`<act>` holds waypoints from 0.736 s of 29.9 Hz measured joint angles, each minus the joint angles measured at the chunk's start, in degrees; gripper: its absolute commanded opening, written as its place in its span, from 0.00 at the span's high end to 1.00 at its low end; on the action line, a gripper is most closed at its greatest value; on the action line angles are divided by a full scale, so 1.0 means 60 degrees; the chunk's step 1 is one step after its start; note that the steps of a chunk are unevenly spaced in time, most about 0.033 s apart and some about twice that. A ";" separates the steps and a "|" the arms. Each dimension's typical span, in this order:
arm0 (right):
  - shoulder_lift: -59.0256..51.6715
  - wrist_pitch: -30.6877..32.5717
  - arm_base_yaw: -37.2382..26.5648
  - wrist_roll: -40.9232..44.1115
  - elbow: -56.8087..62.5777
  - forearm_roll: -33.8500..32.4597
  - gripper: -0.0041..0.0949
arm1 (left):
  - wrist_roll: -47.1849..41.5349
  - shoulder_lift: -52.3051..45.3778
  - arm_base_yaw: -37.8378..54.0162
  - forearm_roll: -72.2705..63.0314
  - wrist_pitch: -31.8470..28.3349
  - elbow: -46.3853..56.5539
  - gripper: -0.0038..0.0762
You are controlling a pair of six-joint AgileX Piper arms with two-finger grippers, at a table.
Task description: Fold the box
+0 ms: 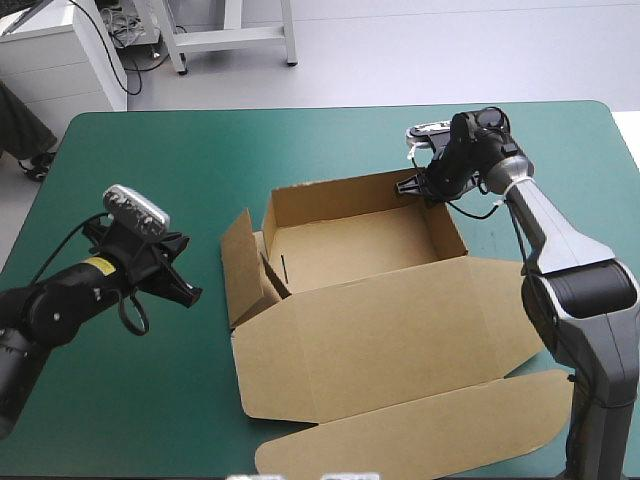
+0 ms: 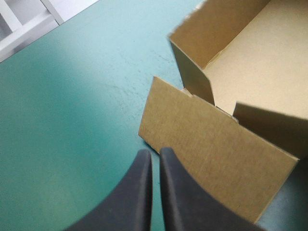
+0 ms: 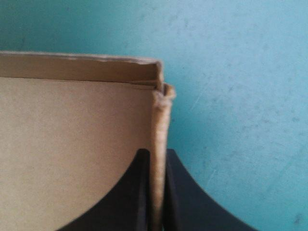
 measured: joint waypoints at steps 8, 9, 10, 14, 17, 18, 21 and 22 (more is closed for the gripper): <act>0.0008 0.0007 -0.0011 -0.0117 -0.0011 0.0014 0.97 | -0.0213 -0.3103 0.0000 -0.0259 -0.0214 0.2209 0.96; 0.0008 0.0007 -0.0011 -0.0117 -0.0013 0.0014 0.96 | -0.0233 -0.3477 0.0000 -0.0287 -0.0224 0.2356 0.96; 0.0008 0.0007 -0.0011 -0.0159 -0.0013 0.0014 0.95 | -0.0245 -0.3761 0.0000 -0.0311 -0.0226 0.2491 0.96; 0.0008 0.0035 -0.0011 -0.0480 -0.0050 0.0044 0.79 | -0.0297 -0.4854 0.0000 -0.0329 -0.0272 0.2966 0.96; 0.0057 0.0342 -0.0011 -0.0665 -0.0229 0.0106 0.61 | -0.0344 -0.5159 0.0000 -0.0329 -0.0175 0.3034 0.96; 0.0109 0.0466 -0.0011 -0.0719 -0.0314 0.0116 0.54 | -0.0377 -0.5182 0.0000 -0.0329 -0.0177 0.3034 0.96; 0.0184 0.0619 -0.0001 -0.0803 -0.0674 0.0151 0.47 | -0.0532 -0.5182 0.0000 -0.0329 -0.0154 0.3071 0.96; 0.0158 0.0627 -0.0001 -0.0803 -0.0809 0.0151 0.46 | -0.0635 -0.5182 0.0000 -0.0320 -0.0154 0.3082 0.96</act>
